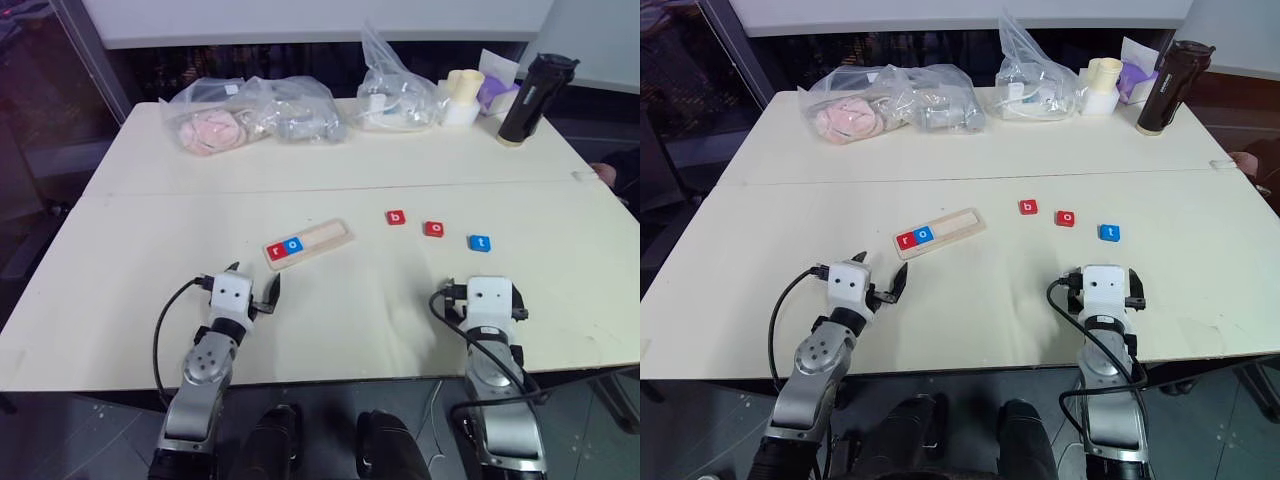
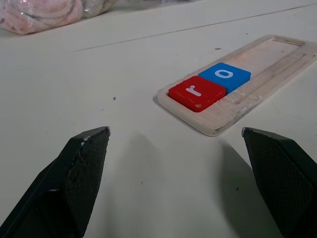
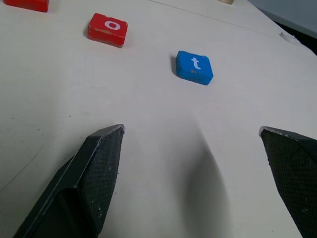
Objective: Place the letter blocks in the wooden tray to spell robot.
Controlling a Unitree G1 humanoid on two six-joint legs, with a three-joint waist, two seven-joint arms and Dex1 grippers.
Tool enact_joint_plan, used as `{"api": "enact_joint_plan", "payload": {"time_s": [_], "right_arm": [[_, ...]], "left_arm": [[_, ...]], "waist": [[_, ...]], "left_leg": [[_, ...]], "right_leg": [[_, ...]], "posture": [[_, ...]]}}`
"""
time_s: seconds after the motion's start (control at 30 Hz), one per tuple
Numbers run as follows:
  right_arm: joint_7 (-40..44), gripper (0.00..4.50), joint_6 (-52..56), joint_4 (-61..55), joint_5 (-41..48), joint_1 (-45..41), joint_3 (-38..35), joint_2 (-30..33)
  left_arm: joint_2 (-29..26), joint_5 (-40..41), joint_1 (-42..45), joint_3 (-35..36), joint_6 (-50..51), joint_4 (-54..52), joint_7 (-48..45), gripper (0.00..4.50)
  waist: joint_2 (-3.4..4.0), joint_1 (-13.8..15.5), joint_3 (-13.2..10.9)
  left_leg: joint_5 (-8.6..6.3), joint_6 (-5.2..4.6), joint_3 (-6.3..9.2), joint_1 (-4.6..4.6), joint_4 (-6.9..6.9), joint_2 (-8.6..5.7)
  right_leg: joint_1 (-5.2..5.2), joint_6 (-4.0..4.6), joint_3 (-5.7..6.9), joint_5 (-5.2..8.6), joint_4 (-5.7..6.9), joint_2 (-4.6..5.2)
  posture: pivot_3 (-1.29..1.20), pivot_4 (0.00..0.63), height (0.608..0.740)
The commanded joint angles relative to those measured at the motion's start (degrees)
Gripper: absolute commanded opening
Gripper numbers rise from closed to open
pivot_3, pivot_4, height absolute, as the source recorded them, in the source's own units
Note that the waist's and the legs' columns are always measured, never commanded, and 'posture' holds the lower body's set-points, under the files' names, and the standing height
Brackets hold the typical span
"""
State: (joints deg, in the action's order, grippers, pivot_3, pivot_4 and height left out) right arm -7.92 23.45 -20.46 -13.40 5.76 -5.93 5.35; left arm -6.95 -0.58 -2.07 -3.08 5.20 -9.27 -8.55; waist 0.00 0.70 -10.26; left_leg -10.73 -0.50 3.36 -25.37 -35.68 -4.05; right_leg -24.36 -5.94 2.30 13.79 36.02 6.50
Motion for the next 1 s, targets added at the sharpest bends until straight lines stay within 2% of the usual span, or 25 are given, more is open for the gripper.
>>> {"api": "enact_joint_plan", "payload": {"time_s": [0.03, 0.6, 0.87, 1.0], "right_arm": [[0.65, 4.42, 0.63, -1.07, -0.14, 1.07, 0.54, -0.16], [1.78, 4.42, 1.41, -2.08, -0.2, 1.35, 0.45, 0.61], [1.73, 4.42, -0.17, -0.46, -0.21, 0.09, 0.68, 0.72], [3.18, 4.42, -2.05, -0.04, 0.11, -0.44, 1.23, 1.8]], "left_arm": [[-0.07, 0.25, -0.55, 0.3, -1.24, -2.39, -0.01, 4.5], [-0.19, 0.89, -1.3, 0.71, -1.01, -3.69, -0.47, 4.5], [-0.92, 2.24, 1.58, 1.36, -1.58, -0.78, -2.3, 4.5], [-3.34, 4.95, 4.15, 2.09, -2.0, 0.44, -6.73, 4.5]], "waist": [[0.0, 0.0, 0.0], [0.0, -0.01, 0.0], [0.0, -0.08, 0.0], [0.0, -0.06, 0.0]], "left_leg": [[0.0, 0.0, 0.0, 0.0, 0.0, 0.0], [0.0, 0.0, 0.0, 0.0, 0.0, 0.0], [0.0, 0.0, 0.0, 0.0, 0.0, 0.0], [0.0, 0.0, 0.0, 0.01, 0.0, 0.0]], "right_leg": [[0.0, 0.0, 0.0, 0.0, 0.0, 0.0], [0.0, 0.0, -0.01, 0.01, 0.0, 0.02], [0.0, 0.0, 0.0, 0.0, 0.0, 0.01], [-0.01, 0.0, 0.01, 0.0, 0.01, -0.01]], "posture": [[0.0, 0.15, 0.725], [0.0, 0.15, 0.725], [0.0, 0.15, 0.725], [0.0, 0.15, 0.725]]}}
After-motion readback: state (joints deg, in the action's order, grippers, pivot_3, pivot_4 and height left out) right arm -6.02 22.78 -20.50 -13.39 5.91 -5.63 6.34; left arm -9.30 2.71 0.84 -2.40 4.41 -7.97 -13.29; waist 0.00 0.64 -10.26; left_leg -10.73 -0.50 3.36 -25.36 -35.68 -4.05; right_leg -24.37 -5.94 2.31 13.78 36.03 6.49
